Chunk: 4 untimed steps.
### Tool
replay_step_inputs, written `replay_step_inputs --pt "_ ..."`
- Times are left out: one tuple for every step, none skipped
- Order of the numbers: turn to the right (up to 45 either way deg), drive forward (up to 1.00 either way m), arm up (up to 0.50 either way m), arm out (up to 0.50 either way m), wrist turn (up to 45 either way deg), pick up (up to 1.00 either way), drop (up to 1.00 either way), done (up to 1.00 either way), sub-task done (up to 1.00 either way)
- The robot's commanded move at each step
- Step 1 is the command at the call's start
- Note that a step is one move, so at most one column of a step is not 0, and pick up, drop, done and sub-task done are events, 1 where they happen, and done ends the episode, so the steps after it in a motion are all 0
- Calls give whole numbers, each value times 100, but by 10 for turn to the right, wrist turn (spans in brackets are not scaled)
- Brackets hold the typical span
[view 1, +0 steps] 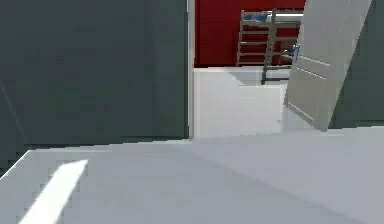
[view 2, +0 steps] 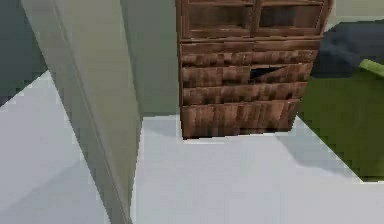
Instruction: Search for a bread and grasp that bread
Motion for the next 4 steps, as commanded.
replay_step_inputs --pt "180 0 0 0 0 0 0 0 0" --pt "0 100 0 0 0 0 0 0 0" --pt "450 0 0 0 0 0 0 0 0" --pt "330 0 0 0 0 0 0 0 0"
